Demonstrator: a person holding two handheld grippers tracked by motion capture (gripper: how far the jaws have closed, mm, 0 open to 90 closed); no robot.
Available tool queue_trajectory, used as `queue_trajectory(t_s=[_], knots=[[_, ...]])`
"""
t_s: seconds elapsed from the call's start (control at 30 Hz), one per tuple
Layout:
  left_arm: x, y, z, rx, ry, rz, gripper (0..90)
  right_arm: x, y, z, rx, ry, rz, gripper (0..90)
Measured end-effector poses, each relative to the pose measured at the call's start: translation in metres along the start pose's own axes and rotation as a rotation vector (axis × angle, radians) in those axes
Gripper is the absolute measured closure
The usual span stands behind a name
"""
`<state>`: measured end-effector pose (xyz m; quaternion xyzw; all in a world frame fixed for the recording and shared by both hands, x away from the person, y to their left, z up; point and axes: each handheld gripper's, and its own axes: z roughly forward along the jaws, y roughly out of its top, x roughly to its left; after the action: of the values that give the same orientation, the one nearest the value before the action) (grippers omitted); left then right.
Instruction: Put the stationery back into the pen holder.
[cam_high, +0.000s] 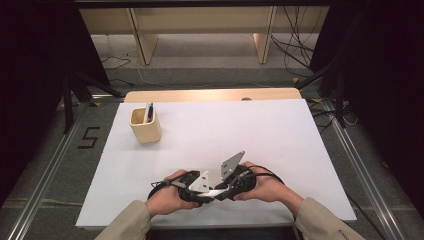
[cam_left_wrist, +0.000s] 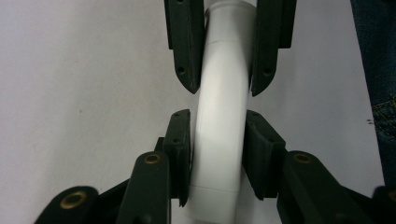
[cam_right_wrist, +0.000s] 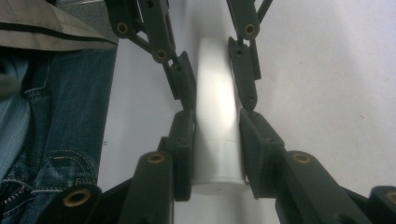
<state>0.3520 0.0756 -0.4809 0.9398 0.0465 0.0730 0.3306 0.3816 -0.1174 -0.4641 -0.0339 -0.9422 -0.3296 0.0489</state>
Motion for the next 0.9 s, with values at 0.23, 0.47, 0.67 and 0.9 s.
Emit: queue_trajectory(t_s=[0.23, 0.47, 0.67, 0.9], knots=[[-0.001, 0.003, 0.000, 0.023, -0.014, 0.009, 69.0, 0.000, 0.001, 0.000, -0.001, -0.002, -0.020, 66.6], [-0.001, 0.003, -0.002, 0.031, -0.011, -0.001, 70.3, 0.000, 0.001, -0.001, -0.032, -0.002, -0.005, 64.4], [0.000, 0.002, -0.003, 0.023, 0.008, -0.023, 70.3, -0.006, 0.000, -0.013, -0.113, -0.042, 0.060, 46.3], [0.006, -0.001, -0.010, -0.014, 0.070, -0.093, 70.4, -0.016, -0.007, -0.031, -0.221, -0.170, 0.176, 31.3]])
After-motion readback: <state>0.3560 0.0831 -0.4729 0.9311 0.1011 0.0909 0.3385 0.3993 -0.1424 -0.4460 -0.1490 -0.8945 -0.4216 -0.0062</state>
